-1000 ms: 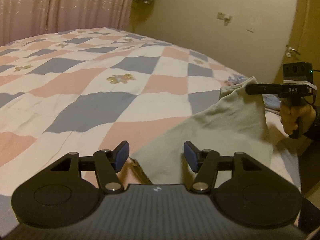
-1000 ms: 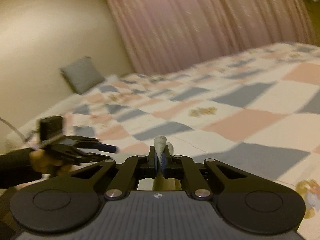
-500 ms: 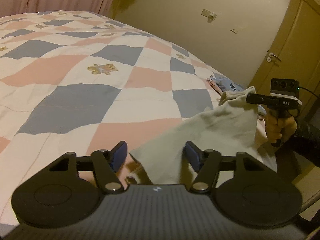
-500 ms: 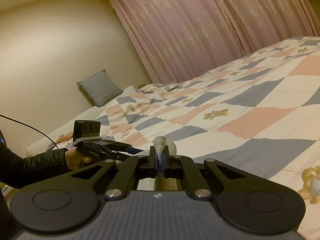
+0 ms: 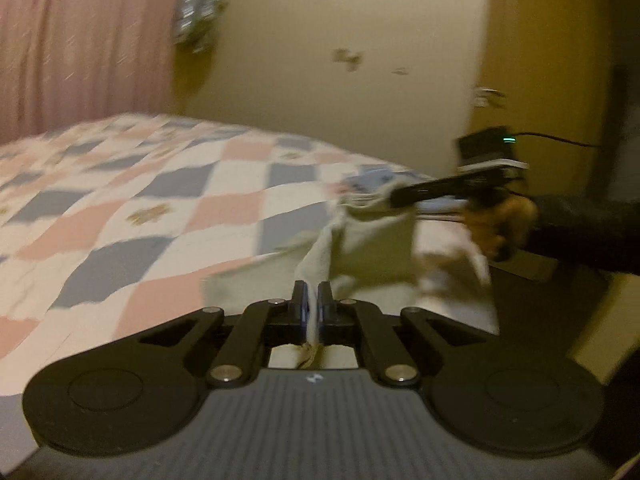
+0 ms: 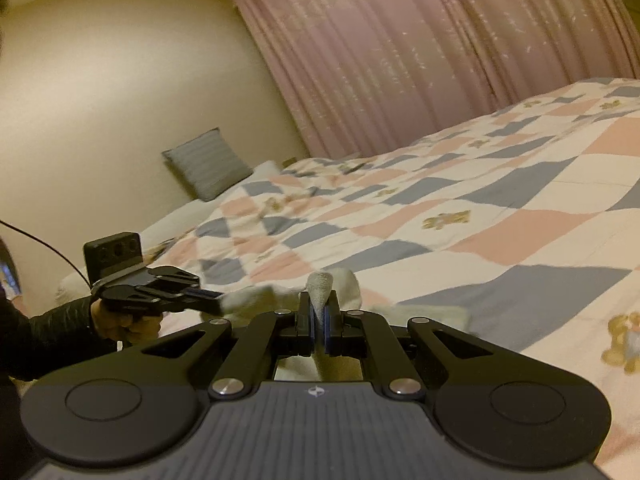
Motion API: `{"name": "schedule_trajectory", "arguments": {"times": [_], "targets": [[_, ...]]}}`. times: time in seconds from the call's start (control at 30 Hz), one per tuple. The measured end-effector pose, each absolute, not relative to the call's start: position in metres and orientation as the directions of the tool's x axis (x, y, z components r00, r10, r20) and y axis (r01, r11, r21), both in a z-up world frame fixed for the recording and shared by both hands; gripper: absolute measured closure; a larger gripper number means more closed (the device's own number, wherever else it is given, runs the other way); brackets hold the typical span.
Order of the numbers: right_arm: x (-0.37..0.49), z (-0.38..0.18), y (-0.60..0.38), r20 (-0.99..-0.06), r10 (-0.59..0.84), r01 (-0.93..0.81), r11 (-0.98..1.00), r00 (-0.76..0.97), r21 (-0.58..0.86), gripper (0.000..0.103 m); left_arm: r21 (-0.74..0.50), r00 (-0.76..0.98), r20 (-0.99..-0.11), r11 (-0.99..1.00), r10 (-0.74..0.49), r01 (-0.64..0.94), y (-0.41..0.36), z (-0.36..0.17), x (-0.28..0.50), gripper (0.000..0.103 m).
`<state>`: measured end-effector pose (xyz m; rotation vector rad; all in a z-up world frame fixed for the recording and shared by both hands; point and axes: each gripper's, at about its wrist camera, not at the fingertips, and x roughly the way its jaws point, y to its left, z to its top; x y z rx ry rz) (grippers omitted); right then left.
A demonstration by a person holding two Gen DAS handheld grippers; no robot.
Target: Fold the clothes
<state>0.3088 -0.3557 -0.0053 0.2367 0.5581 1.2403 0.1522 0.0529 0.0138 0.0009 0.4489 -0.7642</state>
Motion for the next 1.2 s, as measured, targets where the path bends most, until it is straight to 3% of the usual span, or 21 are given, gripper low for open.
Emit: {"name": "schedule_trajectory", "arguments": {"times": [0.1,0.2,0.3,0.53,0.73,0.77,0.8,0.83,1.0,1.1,1.17,1.2], "targets": [[0.292,0.003,-0.370,-0.248,0.949,-0.824,0.293,0.192,0.484,0.098,-0.171,0.604,-0.334,0.677,-0.723,0.716,0.054,0.032,0.129,0.101],[0.282,0.017,-0.387,-0.165,0.971,-0.817,0.233,0.170,0.528,0.098,-0.189,0.624,-0.292,0.683,-0.725,0.706,0.064,0.043,0.129,0.102],[0.291,0.026,-0.390,-0.140,0.972,-0.806,0.234,0.188,0.544,0.098,-0.188,0.653,-0.321,0.722,-0.686,0.666,0.066,0.038,0.149,0.102],[0.338,-0.005,-0.353,-0.331,0.916,-0.778,0.374,0.227,0.504,0.098,-0.200,0.698,-0.509,0.858,-0.503,0.473,0.067,-0.015,0.235,0.102],[0.358,-0.034,-0.344,-0.392,0.887,-0.746,0.430,0.244,0.509,0.098,-0.227,0.669,-0.550,0.860,-0.500,0.456,0.073,-0.043,0.264,0.101],[0.360,-0.037,-0.342,-0.396,0.887,-0.747,0.427,0.237,0.509,0.098,-0.238,0.655,-0.548,0.848,-0.520,0.474,0.073,-0.045,0.266,0.091],[0.363,-0.040,-0.341,-0.401,0.887,-0.748,0.425,0.230,0.509,0.098,-0.249,0.641,-0.547,0.836,-0.539,0.490,0.073,-0.046,0.266,0.074],[0.363,-0.042,-0.341,-0.397,0.890,-0.752,0.417,0.223,0.511,0.098,-0.260,0.626,-0.547,0.823,-0.556,0.505,0.072,-0.048,0.267,0.067],[0.364,-0.051,-0.342,-0.412,0.879,-0.730,0.444,0.241,0.519,0.098,-0.252,0.588,-0.555,0.792,-0.589,0.556,0.067,-0.053,0.267,0.060],[0.362,-0.050,-0.344,-0.426,0.858,-0.712,0.490,0.289,0.503,0.091,-0.229,0.575,-0.574,0.788,-0.583,0.571,0.062,-0.056,0.265,0.067],[0.358,-0.041,-0.344,-0.428,0.839,-0.716,0.523,0.337,0.463,0.068,-0.199,0.580,-0.573,0.784,-0.579,0.587,0.058,-0.055,0.258,0.075],[0.356,-0.036,-0.344,-0.428,0.829,-0.716,0.540,0.360,0.443,0.066,-0.182,0.584,-0.571,0.783,-0.577,0.595,0.055,-0.054,0.255,0.086]]}}
